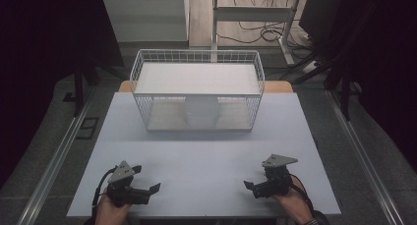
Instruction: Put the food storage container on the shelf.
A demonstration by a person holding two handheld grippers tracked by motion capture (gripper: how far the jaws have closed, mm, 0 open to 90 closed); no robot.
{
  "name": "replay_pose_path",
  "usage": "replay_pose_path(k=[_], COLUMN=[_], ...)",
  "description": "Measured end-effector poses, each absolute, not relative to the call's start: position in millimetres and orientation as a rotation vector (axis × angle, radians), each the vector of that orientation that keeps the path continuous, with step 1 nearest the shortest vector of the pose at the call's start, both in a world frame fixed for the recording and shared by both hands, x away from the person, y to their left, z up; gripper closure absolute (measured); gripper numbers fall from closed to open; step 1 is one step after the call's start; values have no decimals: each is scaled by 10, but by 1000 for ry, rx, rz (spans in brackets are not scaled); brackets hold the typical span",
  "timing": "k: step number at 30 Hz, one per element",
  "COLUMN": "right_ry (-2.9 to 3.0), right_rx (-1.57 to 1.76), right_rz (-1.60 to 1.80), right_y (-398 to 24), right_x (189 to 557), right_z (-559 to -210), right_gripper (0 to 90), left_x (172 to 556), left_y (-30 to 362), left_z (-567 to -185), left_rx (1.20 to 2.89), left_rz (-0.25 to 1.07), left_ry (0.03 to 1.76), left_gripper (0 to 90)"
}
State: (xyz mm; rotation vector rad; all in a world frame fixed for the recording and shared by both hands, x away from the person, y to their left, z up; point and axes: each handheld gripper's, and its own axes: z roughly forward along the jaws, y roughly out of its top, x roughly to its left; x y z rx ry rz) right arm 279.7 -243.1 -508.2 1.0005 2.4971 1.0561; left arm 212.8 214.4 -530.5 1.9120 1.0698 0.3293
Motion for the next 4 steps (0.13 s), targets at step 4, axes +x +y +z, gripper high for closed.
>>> replay_pose_path(k=[4], right_ry=[2499], right_rx=[1000], right_rz=[1043], right_y=[-2416], right_x=[2795], right_z=[-5092], right_gripper=[0], left_x=[2136], left_y=[2143], left_z=[-5307], left_rx=[1911], left_rz=[326], left_ry=[1071], left_gripper=[20])
